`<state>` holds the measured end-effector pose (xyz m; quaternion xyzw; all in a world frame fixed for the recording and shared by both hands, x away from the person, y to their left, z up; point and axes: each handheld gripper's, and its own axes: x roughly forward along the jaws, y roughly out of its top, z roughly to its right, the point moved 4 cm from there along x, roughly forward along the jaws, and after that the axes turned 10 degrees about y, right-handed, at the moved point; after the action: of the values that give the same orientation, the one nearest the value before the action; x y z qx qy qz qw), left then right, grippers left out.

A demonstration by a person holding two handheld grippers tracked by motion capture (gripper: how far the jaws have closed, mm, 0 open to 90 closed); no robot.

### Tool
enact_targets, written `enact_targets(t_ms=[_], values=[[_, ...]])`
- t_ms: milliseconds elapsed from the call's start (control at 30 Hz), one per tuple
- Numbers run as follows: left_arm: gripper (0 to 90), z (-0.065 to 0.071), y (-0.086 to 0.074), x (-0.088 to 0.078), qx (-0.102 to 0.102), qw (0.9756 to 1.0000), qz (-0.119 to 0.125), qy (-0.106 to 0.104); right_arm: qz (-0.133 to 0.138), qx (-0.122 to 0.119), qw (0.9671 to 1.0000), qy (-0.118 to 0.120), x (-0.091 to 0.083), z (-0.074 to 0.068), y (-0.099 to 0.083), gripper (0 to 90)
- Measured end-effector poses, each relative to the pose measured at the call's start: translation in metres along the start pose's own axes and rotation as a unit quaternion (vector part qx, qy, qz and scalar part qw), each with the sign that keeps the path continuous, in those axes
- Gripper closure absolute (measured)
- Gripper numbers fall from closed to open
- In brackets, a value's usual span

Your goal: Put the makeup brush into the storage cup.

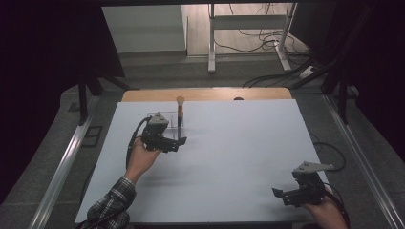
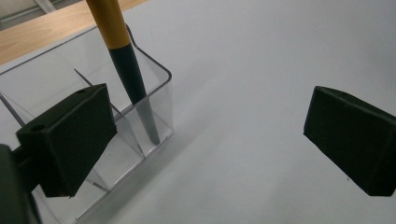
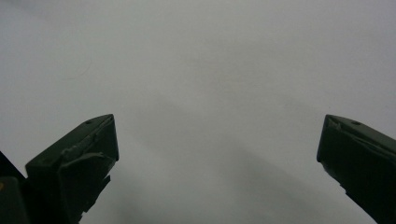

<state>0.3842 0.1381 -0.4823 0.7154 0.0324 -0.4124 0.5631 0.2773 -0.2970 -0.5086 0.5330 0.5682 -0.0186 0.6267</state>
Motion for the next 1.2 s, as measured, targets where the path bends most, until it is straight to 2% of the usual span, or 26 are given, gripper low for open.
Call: enact_targets(t_ms=[200, 433, 733, 1200], values=[[1.9, 0.002, -0.005, -0.003, 0.004, 1.0000, -0.006, -0.001, 0.000, -0.001, 1.0000, -0.001, 0.000, 0.000, 0.000, 0.0], [1.6, 0.003, -0.012, -0.005, 0.020, 0.9997, -0.017, 0.002, -0.001, -0.004, 1.0000, 0.002, 0.001, -0.001, 0.000, 0.0], [1.5, 0.007, -0.019, -0.009, 0.016, 0.9996, -0.024, -0.004, -0.002, -0.004, 1.0000, 0.002, 0.000, -0.001, 0.000, 0.0], [1.3, 0.011, -0.030, -0.017, 0.021, 0.9994, -0.023, -0.015, -0.002, -0.005, 1.0000, 0.005, 0.000, -0.002, 0.000, 0.0]])
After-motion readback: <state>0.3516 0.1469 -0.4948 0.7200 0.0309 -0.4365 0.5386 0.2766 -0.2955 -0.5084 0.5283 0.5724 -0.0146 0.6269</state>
